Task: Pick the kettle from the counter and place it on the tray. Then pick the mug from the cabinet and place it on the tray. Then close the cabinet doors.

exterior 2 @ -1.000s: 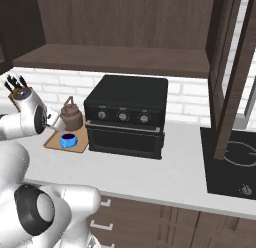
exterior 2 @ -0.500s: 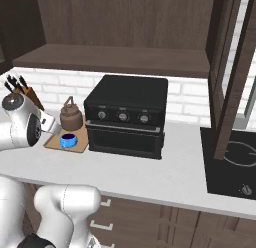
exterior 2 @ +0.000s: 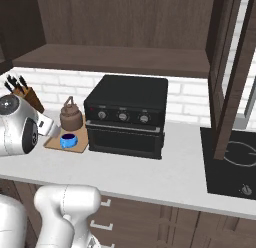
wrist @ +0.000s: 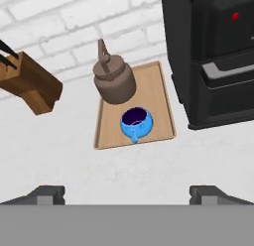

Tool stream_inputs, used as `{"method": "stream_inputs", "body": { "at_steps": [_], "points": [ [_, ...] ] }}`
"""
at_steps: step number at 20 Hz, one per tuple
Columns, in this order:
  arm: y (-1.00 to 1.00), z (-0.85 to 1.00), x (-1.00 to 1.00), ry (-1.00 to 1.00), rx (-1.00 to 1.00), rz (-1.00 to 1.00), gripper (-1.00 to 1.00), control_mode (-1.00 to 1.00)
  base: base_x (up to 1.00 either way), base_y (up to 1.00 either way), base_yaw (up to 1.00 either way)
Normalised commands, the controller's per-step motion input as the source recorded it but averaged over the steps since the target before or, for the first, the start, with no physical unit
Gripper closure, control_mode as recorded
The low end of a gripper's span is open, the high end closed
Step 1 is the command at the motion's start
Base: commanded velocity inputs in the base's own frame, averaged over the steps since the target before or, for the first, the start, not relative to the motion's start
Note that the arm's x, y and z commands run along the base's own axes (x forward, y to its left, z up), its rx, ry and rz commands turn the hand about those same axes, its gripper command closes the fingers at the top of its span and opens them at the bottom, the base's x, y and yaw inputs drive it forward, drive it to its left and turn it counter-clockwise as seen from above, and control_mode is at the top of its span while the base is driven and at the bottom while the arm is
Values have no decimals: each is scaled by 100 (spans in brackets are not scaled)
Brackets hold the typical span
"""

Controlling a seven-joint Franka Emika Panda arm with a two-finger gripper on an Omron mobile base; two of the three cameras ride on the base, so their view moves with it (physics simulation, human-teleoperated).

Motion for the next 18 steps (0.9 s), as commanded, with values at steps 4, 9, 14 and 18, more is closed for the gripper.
{"method": "stream_inputs", "body": {
  "at_steps": [4,9,14,18],
  "points": [
    [-4,32,-34,0,0,0,-100,-100,0,0,0],
    [0,35,-39,0,0,0,-100,-100,0,0,0],
    [0,34,-39,0,0,0,-100,-100,0,0,0],
    [-1,29,-32,0,0,0,-100,-100,0,0,0]
  ]
}}
